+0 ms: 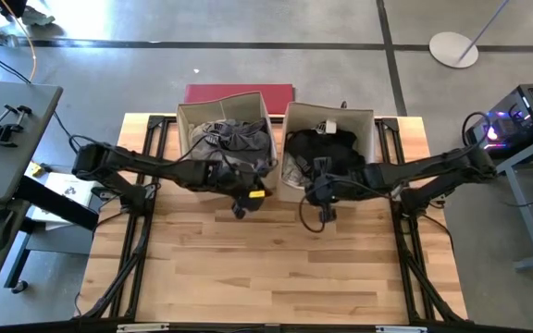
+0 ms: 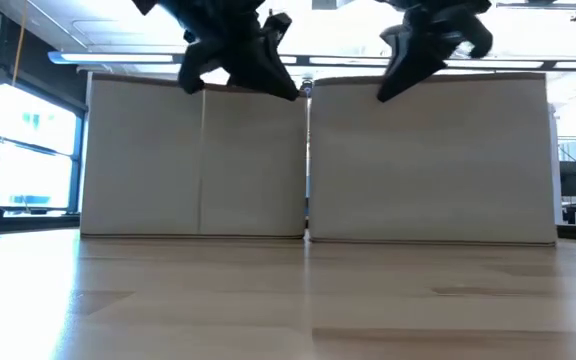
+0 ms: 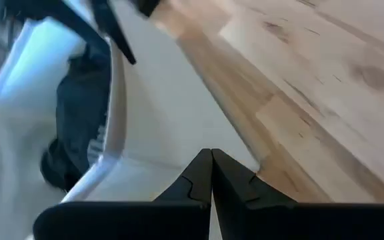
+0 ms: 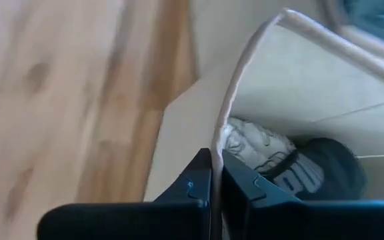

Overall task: Sort clothes
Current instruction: Adjust the laundry organizers

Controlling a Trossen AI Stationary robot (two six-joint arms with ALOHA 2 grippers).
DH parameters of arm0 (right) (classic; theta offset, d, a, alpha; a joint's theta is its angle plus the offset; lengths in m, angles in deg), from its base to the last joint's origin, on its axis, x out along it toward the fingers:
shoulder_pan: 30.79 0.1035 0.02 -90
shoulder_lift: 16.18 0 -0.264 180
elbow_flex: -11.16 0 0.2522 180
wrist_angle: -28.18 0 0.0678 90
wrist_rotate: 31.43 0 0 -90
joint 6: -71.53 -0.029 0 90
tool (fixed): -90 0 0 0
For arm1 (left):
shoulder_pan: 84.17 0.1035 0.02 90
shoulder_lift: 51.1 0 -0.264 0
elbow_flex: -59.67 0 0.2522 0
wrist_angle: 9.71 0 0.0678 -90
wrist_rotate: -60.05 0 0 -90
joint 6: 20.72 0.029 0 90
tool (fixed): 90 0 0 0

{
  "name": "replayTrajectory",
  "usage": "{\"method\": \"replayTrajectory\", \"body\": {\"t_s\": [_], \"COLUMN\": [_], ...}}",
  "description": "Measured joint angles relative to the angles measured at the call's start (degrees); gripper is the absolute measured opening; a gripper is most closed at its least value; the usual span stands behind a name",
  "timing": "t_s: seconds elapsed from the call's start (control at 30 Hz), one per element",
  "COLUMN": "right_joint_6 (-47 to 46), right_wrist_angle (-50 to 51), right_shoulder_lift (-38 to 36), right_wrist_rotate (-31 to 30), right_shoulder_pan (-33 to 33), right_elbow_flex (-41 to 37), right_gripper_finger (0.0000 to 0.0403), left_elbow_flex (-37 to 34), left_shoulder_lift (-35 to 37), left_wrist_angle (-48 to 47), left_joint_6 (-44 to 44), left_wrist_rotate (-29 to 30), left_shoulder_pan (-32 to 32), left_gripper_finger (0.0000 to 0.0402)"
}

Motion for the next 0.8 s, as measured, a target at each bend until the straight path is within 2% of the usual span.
{"method": "replayTrajectory", "body": {"t_s": [0.1,0.23,0.4,0.5,0.57,0.63,0.7,0.73,0.8], "right_joint_6": [-1.1,-5.9,-11.0,-15.8,-19.8,-22.0,-22.5,-22.5,-23.9], "right_wrist_angle": [-2.5,-0.9,0.8,7.3,13.7,21.2,27.9,29.5,31.5], "right_shoulder_lift": [0.2,0.2,0.2,0.1,0.1,-0.1,-0.8,-1.3,-2.8], "right_wrist_rotate": [-2.3,-2.6,-0.9,-0.5,-1.7,-5.6,-13.0,-16.9,-21.1], "right_shoulder_pan": [-0.8,-0.1,1.2,2.3,3.3,3.9,3.5,2.6,-0.5], "right_elbow_flex": [-0.1,1.5,5.4,10.3,14.4,17.7,19.4,19.6,19.7], "right_gripper_finger": [0.0009,0.0025,0.0079,0.0120,0.0142,0.0156,0.0161,0.0161,0.0160], "left_elbow_flex": [0.0,1.0,7.3,11.9,15.6,19.0,20.3,20.9,22.1], "left_shoulder_lift": [1.6,4.7,7.1,7.3,7.3,7.5,8.2,8.3,8.7], "left_wrist_angle": [-0.4,-0.7,-4.2,-10.7,-19.0,-28.6,-36.6,-39.0,-43.7], "left_joint_6": [-7.2,-12.9,-25.2,-31.7,-36.7,-42.2,-45.3,-46.5,-50.0], "left_wrist_rotate": [0.9,1.6,1.4,3.5,9.4,20.0,31.5,33.8,29.5], "left_shoulder_pan": [0.3,-0.7,-1.9,-2.8,-3.5,-3.7,-1.5,0.8,7.3], "left_gripper_finger": [0.0008,0.0034,0.0074,0.0093,0.0100,0.0100,0.0094,0.0090,0.0077]}}
